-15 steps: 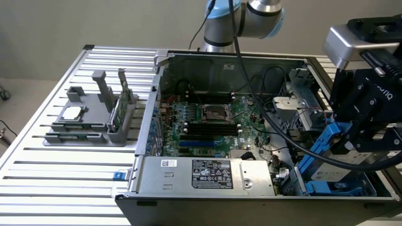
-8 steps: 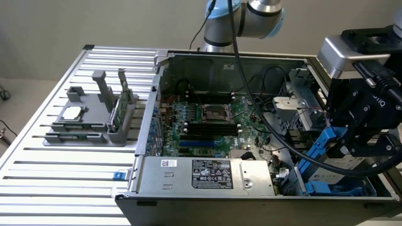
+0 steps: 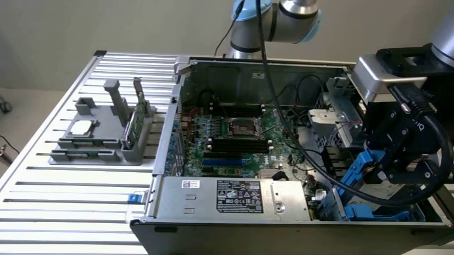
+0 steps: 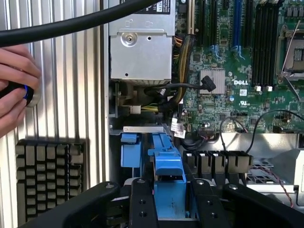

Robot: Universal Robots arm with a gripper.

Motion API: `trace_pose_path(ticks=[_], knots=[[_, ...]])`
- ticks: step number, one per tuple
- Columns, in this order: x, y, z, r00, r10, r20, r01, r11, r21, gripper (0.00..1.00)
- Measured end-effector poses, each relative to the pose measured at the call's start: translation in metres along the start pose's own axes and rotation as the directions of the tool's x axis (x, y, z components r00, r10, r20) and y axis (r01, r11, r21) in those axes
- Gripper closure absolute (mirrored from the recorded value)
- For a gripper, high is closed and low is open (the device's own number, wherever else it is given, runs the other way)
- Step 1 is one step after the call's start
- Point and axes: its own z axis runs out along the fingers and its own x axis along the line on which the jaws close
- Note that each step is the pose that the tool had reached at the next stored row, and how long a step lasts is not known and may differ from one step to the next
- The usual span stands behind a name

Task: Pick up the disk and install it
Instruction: 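Insert the disk into the insertion slot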

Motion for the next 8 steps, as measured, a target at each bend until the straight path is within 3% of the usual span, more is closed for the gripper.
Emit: trace_pose_path(ticks=[8], knots=[[0.0, 0.0002, 0.012, 1.0, 0.0, 0.0003, 0.0, 1.0, -0.0027, 0.67]])
